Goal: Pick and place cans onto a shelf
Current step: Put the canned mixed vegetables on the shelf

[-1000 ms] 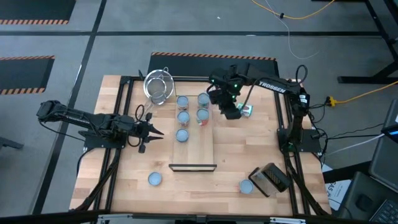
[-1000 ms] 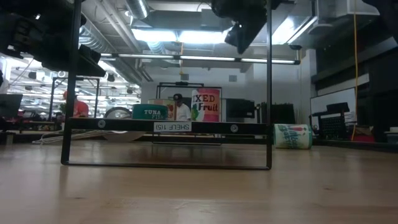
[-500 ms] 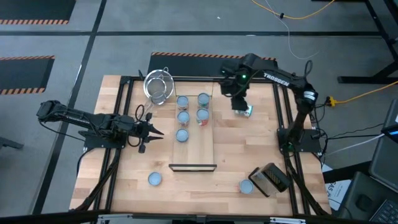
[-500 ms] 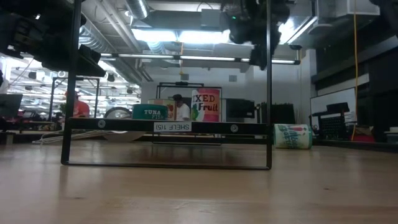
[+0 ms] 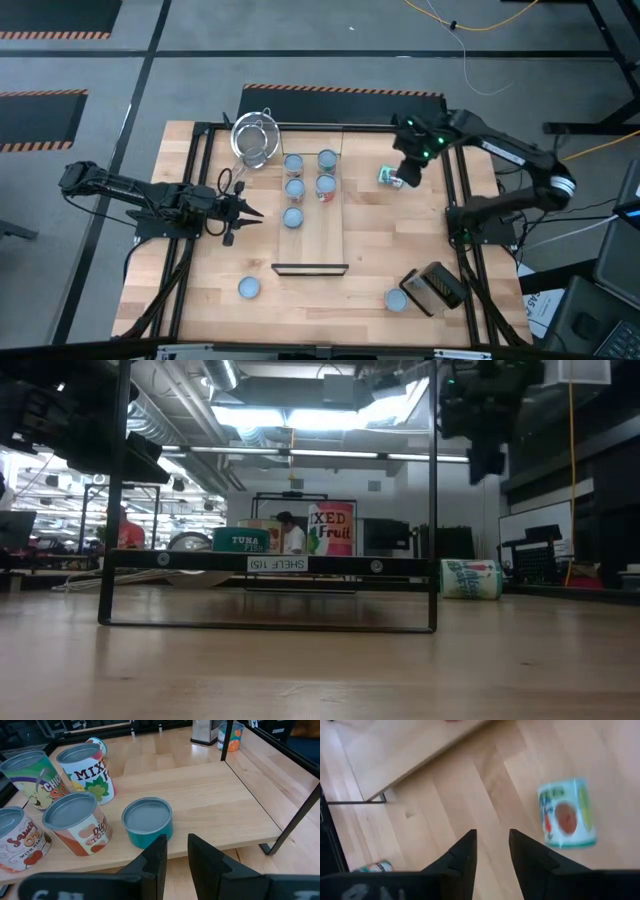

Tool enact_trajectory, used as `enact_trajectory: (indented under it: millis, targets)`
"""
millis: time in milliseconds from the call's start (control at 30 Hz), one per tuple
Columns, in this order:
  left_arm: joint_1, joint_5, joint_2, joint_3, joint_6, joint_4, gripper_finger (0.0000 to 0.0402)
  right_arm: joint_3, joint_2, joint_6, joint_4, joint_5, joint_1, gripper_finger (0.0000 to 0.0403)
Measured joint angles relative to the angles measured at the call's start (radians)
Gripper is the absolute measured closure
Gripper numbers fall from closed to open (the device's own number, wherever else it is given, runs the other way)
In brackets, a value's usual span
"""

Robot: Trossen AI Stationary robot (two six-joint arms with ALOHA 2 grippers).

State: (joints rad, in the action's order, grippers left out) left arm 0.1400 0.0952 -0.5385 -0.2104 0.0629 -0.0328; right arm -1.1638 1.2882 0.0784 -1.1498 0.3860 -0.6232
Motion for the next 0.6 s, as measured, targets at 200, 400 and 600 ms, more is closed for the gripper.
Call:
enact_trajectory:
  millis: [200,400,600]
  targets:
    - [0.0,0.0,0.0,0.0,0.0,0.0,0.0332,0.226,-0.132,-0.15,0.109,-0.012,-0.029,0.0284]
    - [0.0,0.0,0.0,0.0,0.0,0.0,0.0332,0.4,-0.211,-0.282,0.224,-0.078,-0.063,0.0284]
    - [0.0,0.0,0.0,0.0,0.0,0.0,0.0332,0.518,-0.24,-0.337,0.352,-0.072,-0.089,0.0284]
